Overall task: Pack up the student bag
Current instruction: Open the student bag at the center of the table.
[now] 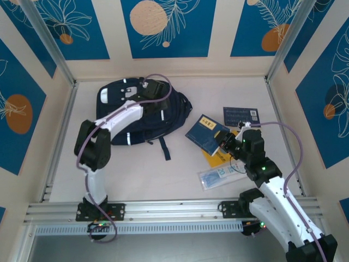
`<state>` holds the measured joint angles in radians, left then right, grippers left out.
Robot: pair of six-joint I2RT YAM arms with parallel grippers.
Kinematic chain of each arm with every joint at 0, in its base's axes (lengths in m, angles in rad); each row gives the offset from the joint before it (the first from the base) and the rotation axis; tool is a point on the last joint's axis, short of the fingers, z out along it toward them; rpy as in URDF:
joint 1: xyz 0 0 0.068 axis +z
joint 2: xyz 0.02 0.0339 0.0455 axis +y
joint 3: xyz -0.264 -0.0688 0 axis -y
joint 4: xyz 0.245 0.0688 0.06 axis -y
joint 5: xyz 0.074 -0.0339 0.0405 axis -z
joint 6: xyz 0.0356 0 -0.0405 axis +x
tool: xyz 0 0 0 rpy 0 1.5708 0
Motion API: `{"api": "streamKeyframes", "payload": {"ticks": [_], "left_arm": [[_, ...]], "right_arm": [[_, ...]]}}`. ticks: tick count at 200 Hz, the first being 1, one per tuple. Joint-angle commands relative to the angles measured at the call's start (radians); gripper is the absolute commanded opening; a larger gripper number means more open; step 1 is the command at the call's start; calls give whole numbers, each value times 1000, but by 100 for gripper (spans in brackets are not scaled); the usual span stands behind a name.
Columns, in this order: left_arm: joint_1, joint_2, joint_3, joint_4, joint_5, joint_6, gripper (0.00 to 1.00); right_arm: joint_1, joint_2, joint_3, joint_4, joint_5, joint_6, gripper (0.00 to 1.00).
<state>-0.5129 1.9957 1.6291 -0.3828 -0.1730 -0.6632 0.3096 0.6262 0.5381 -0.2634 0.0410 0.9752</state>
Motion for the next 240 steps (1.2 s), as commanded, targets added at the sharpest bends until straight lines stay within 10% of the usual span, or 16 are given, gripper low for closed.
{"api": "streamKeyframes", "payload": {"ticks": [1,83,240], "left_arm": [[45,98,87,7,82,39,45],[55,245,227,23,344,62,0],[31,-470,-177,-283,501,337,0]], "right_arm": [[-16,-26,-9,7,-16,-44,0],[-50,-21,-52,51,-61,-39,0],[-38,118,60,140,-157,-75,0]]}}
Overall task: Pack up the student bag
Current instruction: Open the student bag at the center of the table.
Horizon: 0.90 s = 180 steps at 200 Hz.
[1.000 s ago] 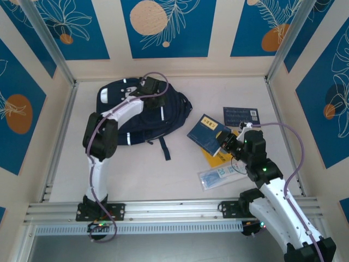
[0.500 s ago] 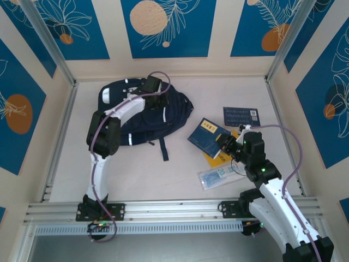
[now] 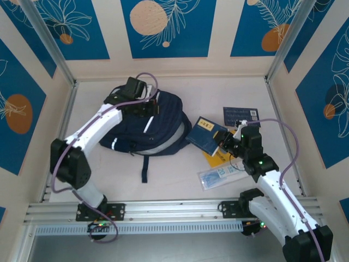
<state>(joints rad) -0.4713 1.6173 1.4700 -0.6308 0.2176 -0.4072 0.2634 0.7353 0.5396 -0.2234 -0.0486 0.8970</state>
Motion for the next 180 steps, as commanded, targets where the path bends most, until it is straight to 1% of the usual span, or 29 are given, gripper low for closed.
{"api": "streamKeyframes", "payload": {"ticks": [1,24,41,59,77,87,93,102,110,125,137,152,163,180], "left_arm": [[-10,-95,-19,-36,112,82,0],[-9,-156,-55,-43,139,99,0],[-9,-185,-88,-6,206,99,0],[-11,-186,-103,3,237,101,0],[-13,-180,-99,-25,230,119,0],[-22,-176,-88,-60,206,143,0],[-32,-174,-76,-89,167,160,5],[-53,-172,-58,-130,85,181,21],[-73,-175,-45,-159,26,196,31],[-112,-181,-22,-200,-75,213,45],[-164,-181,3,-231,-175,244,52],[-246,-172,36,-261,-297,270,57],[-291,-159,51,-265,-330,274,59],[-321,-131,65,-258,-324,246,62]], "right_arm": [[9,9,58,100,-68,4,0],[34,27,79,108,-59,0,0],[48,49,72,139,-65,29,0],[53,107,45,246,-143,146,0],[65,175,35,341,-201,259,0],[73,205,17,415,-220,360,0],[76,217,-2,473,-229,414,0],[80,232,-27,553,-236,485,0],[82,241,-39,601,-240,533,0],[90,244,-49,653,-239,577,0],[101,236,-42,654,-235,573,0],[117,225,-41,647,-214,567,0],[124,220,-44,657,-206,565,0],[130,223,-53,674,-202,571,0]]}}
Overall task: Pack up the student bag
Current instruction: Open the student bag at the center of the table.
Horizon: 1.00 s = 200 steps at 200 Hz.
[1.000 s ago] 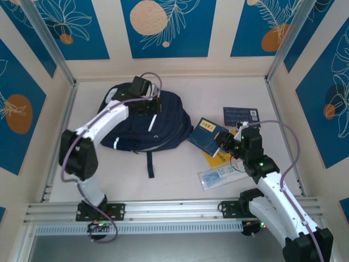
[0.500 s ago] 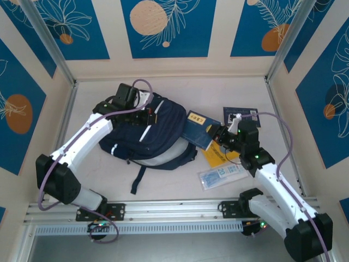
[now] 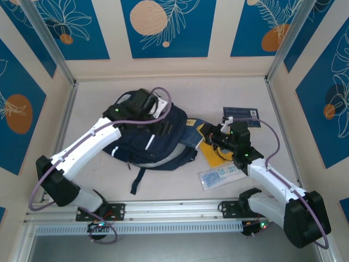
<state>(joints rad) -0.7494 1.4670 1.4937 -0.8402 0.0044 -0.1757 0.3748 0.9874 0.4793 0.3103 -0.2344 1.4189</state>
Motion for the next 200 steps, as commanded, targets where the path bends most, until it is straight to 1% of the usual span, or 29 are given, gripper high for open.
{"api": "streamKeyframes", "payload": {"ticks": [1,22,45,79,111,126,142,154,165,183,200], "left_arm": [[-44,21,41,-48,-110,12,62],[-74,63,45,-16,-84,-10,63],[-93,118,45,17,-87,-26,64],[-111,184,50,62,-22,-54,63],[-133,235,71,67,-56,-54,61],[-133,263,75,55,-87,-48,53],[-134,279,62,62,-92,-50,42],[-132,284,51,67,-98,-49,31],[-133,284,47,70,-112,-43,18],[-133,273,40,75,-139,-26,0],[-130,255,46,70,-146,-12,0]], "right_arm": [[20,-29,7,141,-16,49,0],[25,-26,5,143,-16,49,0],[28,-33,2,139,-10,47,0],[31,-38,-1,129,-8,38,0],[32,-34,-14,147,-3,48,0],[32,-36,-12,150,-4,52,0],[34,-38,-12,150,-3,51,0],[35,-41,-13,153,0,51,0],[36,-44,-15,151,4,46,0],[36,-47,-24,150,9,45,0],[36,-49,-31,147,11,37,0]]}}
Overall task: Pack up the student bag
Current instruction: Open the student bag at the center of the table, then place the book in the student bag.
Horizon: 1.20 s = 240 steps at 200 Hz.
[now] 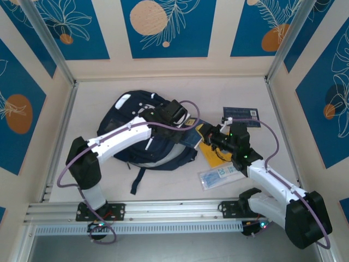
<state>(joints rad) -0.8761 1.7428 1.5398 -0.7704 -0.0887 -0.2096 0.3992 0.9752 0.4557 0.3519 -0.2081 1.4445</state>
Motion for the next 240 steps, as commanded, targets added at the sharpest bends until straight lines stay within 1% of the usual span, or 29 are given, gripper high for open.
{"api": "streamKeyframes", "payload": {"ticks": [1,14,25,36,53,78,95,126,155,177,197,217,240], "left_arm": [[-3,-23,0,0,-53,23,0],[3,-49,8,-3,-62,28,0],[15,-82,22,-10,-68,29,0],[35,-118,39,-26,-75,28,0],[70,-189,60,-48,-91,28,0],[122,-300,55,-53,-154,48,0],[151,-345,52,-53,-196,64,0],[191,-376,46,-41,-200,79,0],[205,-386,45,-25,-186,69,0],[208,-384,48,-9,-173,64,0],[208,-385,51,3,-171,60,0],[208,-391,61,18,-164,56,0],[208,-398,75,34,-151,56,0]], "right_arm": [[12,-37,-7,105,-15,12,0],[12,-44,-10,89,-11,-8,0],[12,-55,-4,33,-4,-39,0],[14,-68,4,-29,2,-77,0],[18,-81,-4,-77,6,-119,0],[35,-86,-36,-114,19,-180,0],[62,-69,-56,-113,38,-222,0],[91,2,-36,-125,47,-274,0],[102,50,-9,-45,9,-233,0],[118,81,20,37,10,-168,0],[146,125,77,78,20,-131,0],[172,197,142,115,37,-91,0],[186,315,222,161,49,-37,0]]}}
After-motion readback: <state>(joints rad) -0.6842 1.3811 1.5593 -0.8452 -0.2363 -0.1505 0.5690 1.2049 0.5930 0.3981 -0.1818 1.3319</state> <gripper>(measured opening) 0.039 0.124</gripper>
